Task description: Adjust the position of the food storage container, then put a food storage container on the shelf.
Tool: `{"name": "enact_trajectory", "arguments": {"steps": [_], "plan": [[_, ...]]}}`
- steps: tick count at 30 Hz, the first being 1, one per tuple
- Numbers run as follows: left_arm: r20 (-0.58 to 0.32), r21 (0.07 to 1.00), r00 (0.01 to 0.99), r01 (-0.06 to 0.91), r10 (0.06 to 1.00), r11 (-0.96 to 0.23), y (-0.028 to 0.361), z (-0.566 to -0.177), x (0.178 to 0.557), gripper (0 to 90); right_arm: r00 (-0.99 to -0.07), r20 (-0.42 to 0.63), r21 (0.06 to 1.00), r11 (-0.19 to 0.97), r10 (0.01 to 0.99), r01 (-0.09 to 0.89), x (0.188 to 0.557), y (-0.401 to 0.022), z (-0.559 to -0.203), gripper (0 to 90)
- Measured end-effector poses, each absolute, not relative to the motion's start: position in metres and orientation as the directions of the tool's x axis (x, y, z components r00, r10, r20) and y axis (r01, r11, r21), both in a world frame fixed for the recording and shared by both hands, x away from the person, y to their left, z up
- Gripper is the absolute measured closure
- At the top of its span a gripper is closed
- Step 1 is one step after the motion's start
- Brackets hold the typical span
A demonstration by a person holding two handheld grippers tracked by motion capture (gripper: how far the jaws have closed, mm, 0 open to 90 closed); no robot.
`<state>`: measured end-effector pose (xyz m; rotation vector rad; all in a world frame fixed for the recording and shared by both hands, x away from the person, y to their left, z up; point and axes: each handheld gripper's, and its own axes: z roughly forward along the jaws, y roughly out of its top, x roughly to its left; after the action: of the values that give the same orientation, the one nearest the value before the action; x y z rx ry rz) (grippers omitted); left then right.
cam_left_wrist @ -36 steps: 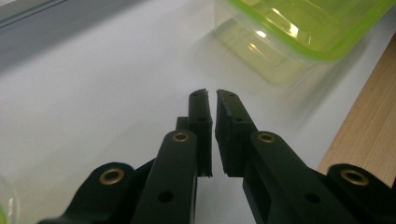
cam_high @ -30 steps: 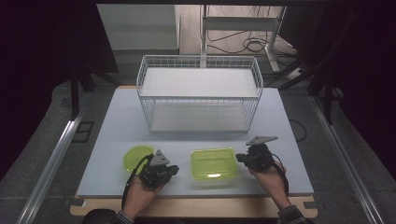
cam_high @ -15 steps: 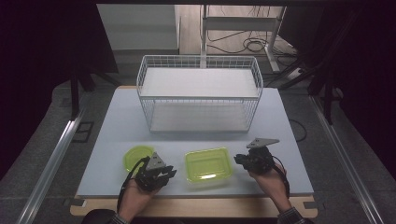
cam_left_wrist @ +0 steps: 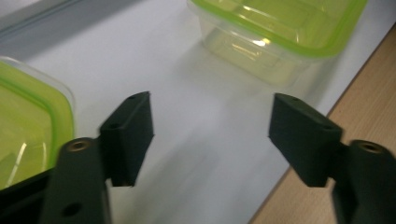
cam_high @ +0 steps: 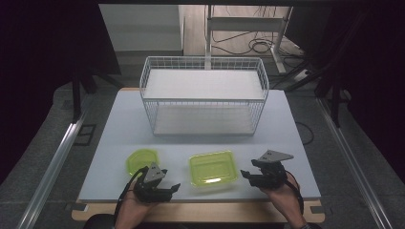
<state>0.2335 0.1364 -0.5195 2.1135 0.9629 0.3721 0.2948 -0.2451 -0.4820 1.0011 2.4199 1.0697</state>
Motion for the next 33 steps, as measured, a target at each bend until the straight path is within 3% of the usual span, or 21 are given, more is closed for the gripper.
{"name": "enact_trajectory", "arguments": {"steps": [5,15,21,33], "plan": [[-0.007,0.719,0.679,0.514,0.734,-0.468,0.133,-0.525,0.229,11.7,-0.699,0.022,0.736,0.461,0.715,0.495,0.291,-0.252,-0.486,24.5],[0.004,0.752,0.674,0.485,0.739,-0.446,0.136,-0.526,0.225,6.0,-0.683,0.099,0.743,0.402,0.724,0.535,0.29,-0.261,-0.495,7.6],[0.015,0.77,0.697,0.45,0.717,-0.453,0.134,-0.526,0.223,6.5,-0.689,0.084,0.746,0.413,0.72,0.523,0.292,-0.26,-0.496,6.0],[0.023,0.77,0.714,0.434,0.7,-0.468,0.13,-0.528,0.221,6.8,-0.682,0.156,0.743,0.371,0.714,0.558,0.297,-0.253,-0.491,4.4]]}}
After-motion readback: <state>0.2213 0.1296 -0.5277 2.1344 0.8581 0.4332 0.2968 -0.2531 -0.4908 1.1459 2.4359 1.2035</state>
